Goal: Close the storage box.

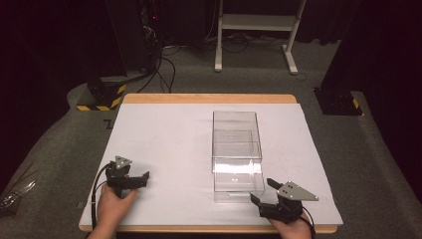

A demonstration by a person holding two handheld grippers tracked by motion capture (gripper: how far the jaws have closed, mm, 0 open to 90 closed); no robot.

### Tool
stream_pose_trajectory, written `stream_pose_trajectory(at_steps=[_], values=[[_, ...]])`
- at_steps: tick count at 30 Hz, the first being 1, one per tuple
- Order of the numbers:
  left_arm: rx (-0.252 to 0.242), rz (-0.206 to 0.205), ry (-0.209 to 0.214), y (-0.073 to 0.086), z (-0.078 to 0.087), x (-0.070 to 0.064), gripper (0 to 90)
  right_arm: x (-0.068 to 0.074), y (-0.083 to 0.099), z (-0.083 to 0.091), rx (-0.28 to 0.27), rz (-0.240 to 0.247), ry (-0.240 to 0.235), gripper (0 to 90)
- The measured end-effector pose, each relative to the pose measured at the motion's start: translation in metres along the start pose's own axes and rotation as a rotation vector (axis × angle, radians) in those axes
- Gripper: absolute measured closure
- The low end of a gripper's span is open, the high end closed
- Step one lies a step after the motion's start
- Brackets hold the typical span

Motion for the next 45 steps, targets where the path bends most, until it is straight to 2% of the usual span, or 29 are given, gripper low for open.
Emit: stream_pose_trajectory(at_steps=[7,33,41,45], values=[[0.000,0.000,0.000,0.000,0.000,0.000,2.2,-0.002,-0.002,-0.006,-0.004,0.006,0.019,14.1],[0.001,0.001,0.001,0.000,0.000,0.000,2.1,-0.016,-0.010,-0.017,-0.012,0.001,0.056,14.3],[0.000,0.000,0.001,0.000,0.000,0.000,2.1,-0.017,-0.003,-0.016,0.002,-0.010,0.066,17.6],[0.001,0.000,0.001,0.000,0.000,0.000,2.1,-0.021,-0.001,-0.020,0.013,-0.025,0.057,15.9]])
Point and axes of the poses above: each handheld gripper's, and its own axes: z roughly backward along the jaws, y roughly out of its underside, x roughly to its left, the point moved 4 cm from there along -z, roughly forward along the jaws, and after that the axes turned 13 degrees about -y, right-handed, at the moved point
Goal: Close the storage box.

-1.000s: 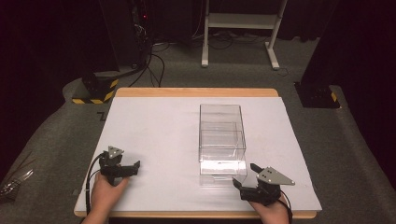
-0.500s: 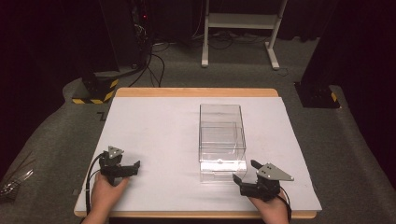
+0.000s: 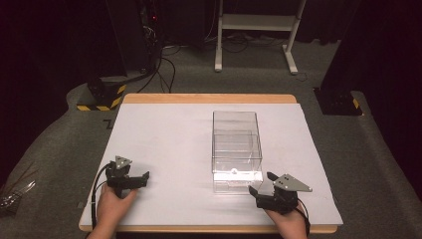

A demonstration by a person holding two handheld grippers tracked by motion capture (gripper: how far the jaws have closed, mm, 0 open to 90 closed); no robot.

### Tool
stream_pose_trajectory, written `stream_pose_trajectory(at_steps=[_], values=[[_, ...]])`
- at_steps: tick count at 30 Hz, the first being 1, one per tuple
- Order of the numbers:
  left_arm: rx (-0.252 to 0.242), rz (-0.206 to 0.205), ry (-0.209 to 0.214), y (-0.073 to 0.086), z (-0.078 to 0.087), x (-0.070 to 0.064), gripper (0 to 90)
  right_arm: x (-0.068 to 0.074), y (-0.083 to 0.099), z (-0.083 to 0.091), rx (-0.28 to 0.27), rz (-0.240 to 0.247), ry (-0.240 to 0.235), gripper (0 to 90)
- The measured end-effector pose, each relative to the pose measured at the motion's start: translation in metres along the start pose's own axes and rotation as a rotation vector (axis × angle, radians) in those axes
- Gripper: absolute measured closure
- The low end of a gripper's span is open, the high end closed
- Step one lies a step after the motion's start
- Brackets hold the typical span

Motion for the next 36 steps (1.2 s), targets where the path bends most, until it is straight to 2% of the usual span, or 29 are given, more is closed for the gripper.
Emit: stream_pose_trajectory(at_steps=[26,36], values=[[0.000,0.000,-0.001,0.000,0.000,0.000,2.2,-0.022,-0.012,-0.019,-0.001,-0.041,0.024,14.0],[0.000,0.000,-0.001,0.000,0.000,0.000,2.2,-0.036,-0.015,-0.030,-0.005,-0.083,0.034,14.1]])
Point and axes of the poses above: each handheld gripper's, and its own axes: z roughly backward along the jaws, y roughly out of its underside, x roughly to its left, the point moved 4 cm from there along -z, roughly forward along the jaws, and after that the axes turned 13 degrees about -y, right-handed, at the moved point
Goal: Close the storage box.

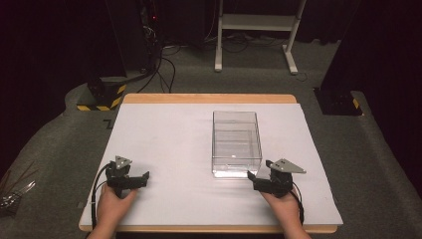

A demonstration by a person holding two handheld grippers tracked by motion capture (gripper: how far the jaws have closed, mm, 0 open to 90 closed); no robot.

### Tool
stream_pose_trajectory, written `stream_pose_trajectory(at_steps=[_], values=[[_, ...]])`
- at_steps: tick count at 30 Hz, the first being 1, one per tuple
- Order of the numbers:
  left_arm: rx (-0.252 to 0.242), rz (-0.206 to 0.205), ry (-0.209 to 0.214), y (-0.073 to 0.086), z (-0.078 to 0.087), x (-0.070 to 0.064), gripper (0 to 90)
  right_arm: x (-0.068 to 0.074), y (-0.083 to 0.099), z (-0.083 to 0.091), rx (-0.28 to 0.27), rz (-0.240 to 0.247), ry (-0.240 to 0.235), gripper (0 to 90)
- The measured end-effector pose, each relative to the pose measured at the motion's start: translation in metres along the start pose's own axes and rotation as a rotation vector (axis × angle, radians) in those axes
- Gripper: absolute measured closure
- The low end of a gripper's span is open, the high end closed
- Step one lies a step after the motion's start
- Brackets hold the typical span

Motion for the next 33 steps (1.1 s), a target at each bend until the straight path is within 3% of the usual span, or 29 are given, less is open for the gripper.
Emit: stream_pose_trajectory(at_steps=[7,30,33], values=[[0.000,0.000,0.000,0.000,0.000,0.000,2.2,-0.010,-0.003,-0.006,-0.011,-0.035,0.010,14.1],[0.000,0.000,0.001,0.000,0.000,0.000,2.2,-0.023,-0.018,-0.020,-0.015,-0.054,0.038,14.7],[0.000,0.000,0.001,0.000,0.000,0.000,2.2,-0.023,-0.020,-0.023,-0.009,-0.050,0.025,13.8]])
Point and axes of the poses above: each handheld gripper's, and its own axes: z roughly backward along the jaws, y roughly out of its underside, x roughly to its left, the point moved 4 cm from there along -z, roughly forward along the jaws, and after that the axes turned 13 degrees about -y, right-handed, at the moved point
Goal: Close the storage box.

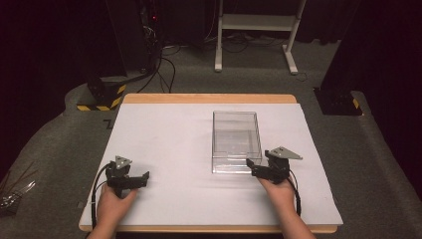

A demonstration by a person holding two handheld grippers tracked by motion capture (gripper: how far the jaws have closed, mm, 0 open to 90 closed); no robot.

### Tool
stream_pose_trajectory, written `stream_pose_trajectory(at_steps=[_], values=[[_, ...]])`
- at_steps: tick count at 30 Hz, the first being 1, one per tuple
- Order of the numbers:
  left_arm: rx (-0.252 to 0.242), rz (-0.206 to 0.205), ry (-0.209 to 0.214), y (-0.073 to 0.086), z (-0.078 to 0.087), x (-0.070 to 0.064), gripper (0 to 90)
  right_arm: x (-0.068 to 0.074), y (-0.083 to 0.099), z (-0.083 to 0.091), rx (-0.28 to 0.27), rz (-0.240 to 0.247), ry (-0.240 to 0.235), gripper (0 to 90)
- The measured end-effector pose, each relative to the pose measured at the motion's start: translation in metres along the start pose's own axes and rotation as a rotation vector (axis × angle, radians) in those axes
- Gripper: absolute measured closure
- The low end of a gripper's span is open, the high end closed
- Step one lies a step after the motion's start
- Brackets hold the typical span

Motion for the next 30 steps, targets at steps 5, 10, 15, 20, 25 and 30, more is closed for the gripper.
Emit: stream_pose_trajectory(at_steps=[5,10,15,20,25,30], values=[[0.000,-0.001,0.000,0.000,0.000,0.000,2.2,0.004,-0.001,-0.002,-0.001,0.010,0.001,14.6],[0.000,-0.001,-0.001,0.000,0.000,0.000,2.2,0.005,0.000,0.000,0.004,0.009,-0.001,17.6],[0.000,-0.001,-0.001,0.000,0.000,0.000,2.2,0.006,0.002,0.004,0.009,0.014,-0.004,17.9],[0.000,-0.001,-0.001,0.000,0.000,0.000,2.2,0.009,0.006,0.010,0.010,0.023,-0.009,18.0],[0.000,-0.001,0.000,0.000,0.000,0.000,2.2,0.012,0.008,0.019,-0.002,0.026,-0.016,18.0],[0.000,0.000,0.000,0.000,0.000,0.000,2.1,0.014,0.009,0.028,-0.013,0.033,-0.020,18.2]])
Point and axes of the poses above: each handheld gripper's, and its own axes: z roughly backward along the jaws, y roughly out of its underside, x roughly to its left, the point moved 4 cm from there along -z, roughly forward along the jaws, and after that the axes turned 13 degrees about -y, right-handed, at the moved point
